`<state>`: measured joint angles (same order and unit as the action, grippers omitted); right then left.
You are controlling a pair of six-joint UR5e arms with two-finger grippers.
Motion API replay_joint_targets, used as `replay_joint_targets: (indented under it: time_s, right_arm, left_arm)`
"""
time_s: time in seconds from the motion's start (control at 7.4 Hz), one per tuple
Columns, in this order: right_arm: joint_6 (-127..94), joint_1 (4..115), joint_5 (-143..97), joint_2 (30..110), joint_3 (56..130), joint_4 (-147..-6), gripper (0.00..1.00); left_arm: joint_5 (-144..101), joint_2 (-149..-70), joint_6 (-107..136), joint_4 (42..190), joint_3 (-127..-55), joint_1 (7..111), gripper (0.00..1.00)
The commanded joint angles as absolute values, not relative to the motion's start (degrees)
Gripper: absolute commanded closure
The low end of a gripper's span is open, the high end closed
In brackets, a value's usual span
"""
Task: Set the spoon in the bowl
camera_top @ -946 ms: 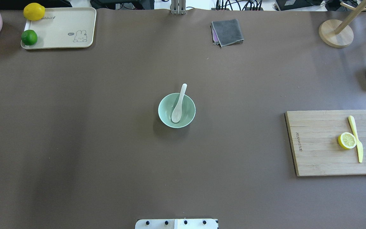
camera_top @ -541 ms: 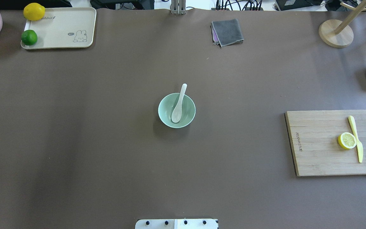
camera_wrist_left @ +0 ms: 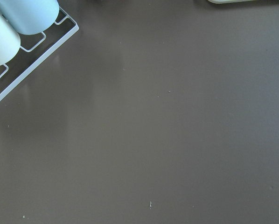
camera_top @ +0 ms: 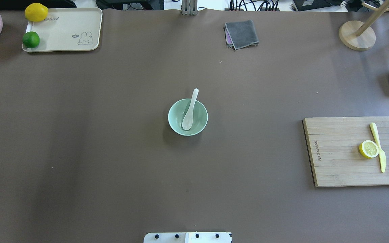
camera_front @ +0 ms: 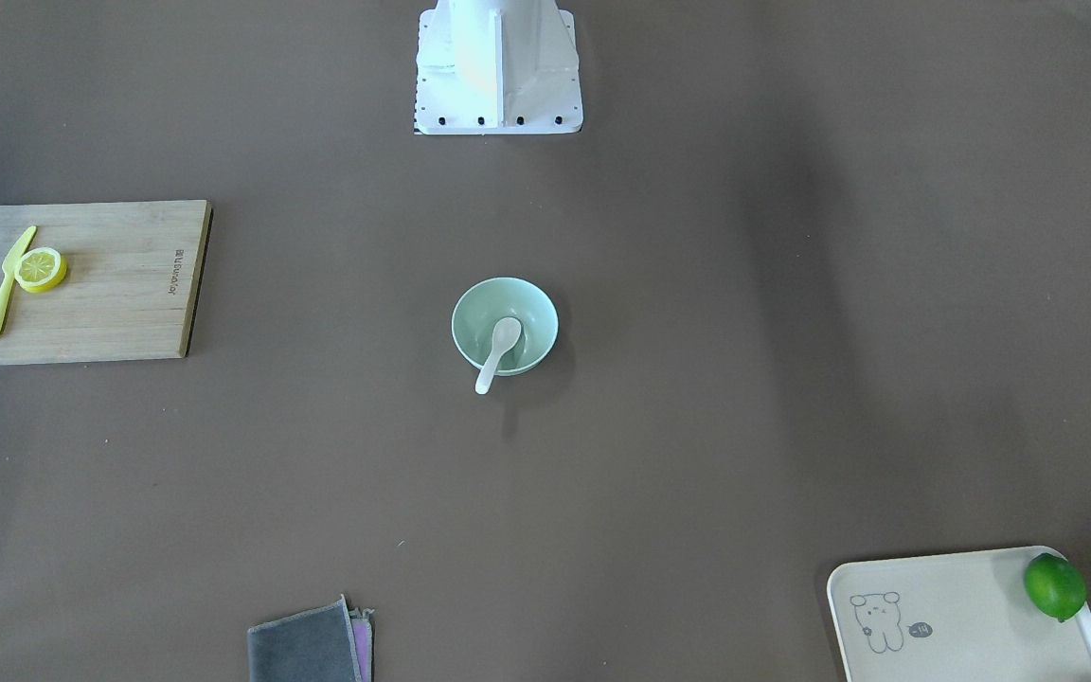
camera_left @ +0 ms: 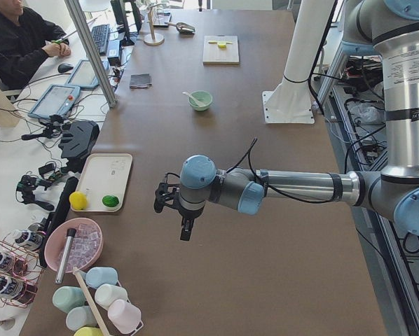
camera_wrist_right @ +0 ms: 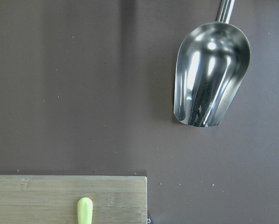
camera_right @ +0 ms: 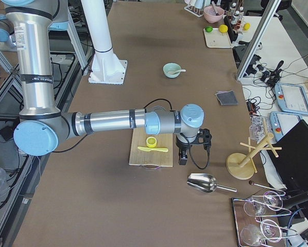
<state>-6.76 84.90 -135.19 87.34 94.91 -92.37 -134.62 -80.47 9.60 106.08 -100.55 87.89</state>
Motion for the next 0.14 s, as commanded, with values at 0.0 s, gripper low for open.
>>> replay_joint_targets:
  time_s: [0.0]
  right_arm:
    - [-6.8,84.9,-135.4,87.3,95.0,-92.4,0.0]
  left_arm:
    - [-134.6,-80.5,9.6,106.1,-100.5,87.9,0.02]
